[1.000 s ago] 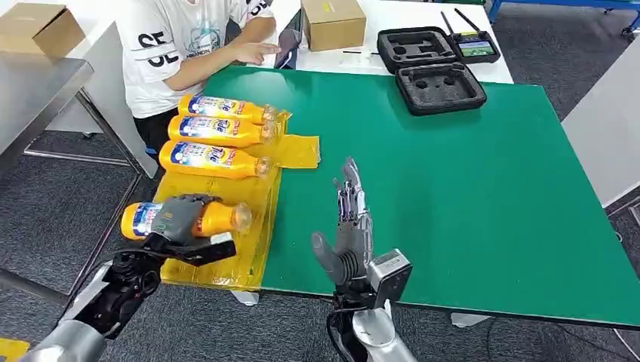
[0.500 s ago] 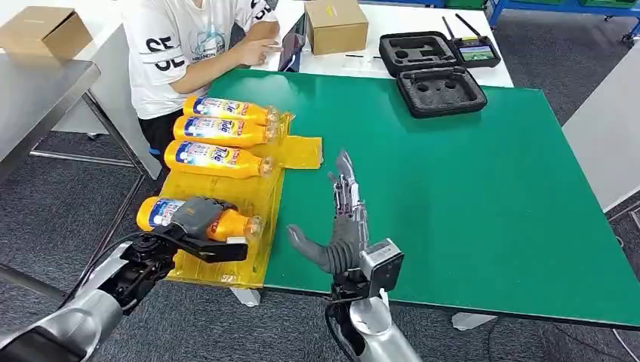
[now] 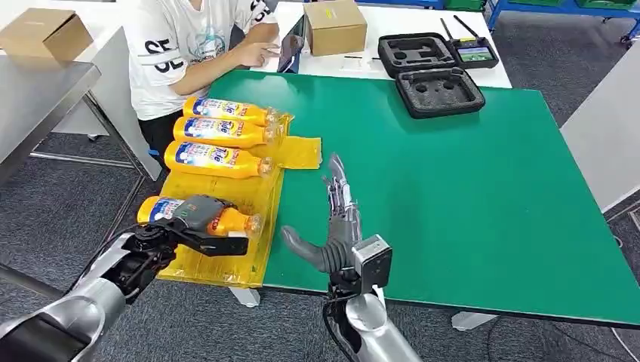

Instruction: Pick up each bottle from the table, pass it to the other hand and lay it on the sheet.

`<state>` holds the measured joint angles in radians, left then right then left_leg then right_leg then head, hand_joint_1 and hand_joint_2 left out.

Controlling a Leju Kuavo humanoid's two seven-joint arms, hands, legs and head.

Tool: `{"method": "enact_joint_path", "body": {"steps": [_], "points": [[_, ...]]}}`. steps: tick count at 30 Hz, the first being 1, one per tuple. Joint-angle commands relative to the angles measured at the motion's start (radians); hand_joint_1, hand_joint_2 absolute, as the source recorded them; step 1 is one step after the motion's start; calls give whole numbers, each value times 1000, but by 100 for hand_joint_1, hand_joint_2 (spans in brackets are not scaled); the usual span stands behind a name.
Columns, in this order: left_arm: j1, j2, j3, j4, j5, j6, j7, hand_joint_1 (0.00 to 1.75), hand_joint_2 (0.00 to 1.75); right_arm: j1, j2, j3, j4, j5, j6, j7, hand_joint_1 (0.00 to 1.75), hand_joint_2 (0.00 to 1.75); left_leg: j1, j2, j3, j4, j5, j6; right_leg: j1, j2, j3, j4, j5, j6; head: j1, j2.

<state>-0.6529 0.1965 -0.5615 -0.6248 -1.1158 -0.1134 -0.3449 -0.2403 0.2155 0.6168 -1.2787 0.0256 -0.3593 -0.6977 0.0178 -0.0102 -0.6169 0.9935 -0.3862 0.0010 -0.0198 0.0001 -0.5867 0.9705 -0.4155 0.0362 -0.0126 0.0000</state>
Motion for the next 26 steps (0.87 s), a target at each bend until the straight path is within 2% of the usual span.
{"method": "enact_joint_path", "body": {"steps": [1,6,7,21,22,23,26], "points": [[10,-18,19,131,93,-112,-86,0,175,-57,-21,41,101,0,-13,0,0,175,0,4,3,-1,-1,1,0,4,2,-2,0,-1,-1,0],[11,-23,29,133,110,-125,-94,0,175,-60,-19,43,112,-1,-11,0,0,175,0,3,5,-2,-1,1,0,2,4,-2,0,-1,0,0],[13,-23,37,129,127,-133,-98,0,0,-60,-19,44,114,-7,-6,0,0,175,-1,3,4,-2,-1,1,0,2,3,-2,-1,-1,0,0],[36,-32,133,99,295,-229,-150,0,0,-61,-18,55,142,-8,-3,0,0,175,-1,4,5,-2,-2,1,0,3,4,-2,-1,-1,0,0],[52,-65,252,71,454,-255,-275,0,0,-61,-16,57,151,-3,-9,0,0,175,-1,3,4,-2,-2,1,-1,2,4,-2,-1,-1,0,0],[51,-72,252,63,458,-255,-271,0,0,-59,-17,57,149,-2,-10,0,0,175,0,6,6,-2,-3,1,1,4,5,-3,-1,-2,0,0],[48,-79,250,57,459,-259,-259,0,0,-58,-16,57,148,-1,-10,0,0,175,-1,1,2,-1,-1,0,-1,0,2,-1,-1,0,-1,0]]}}
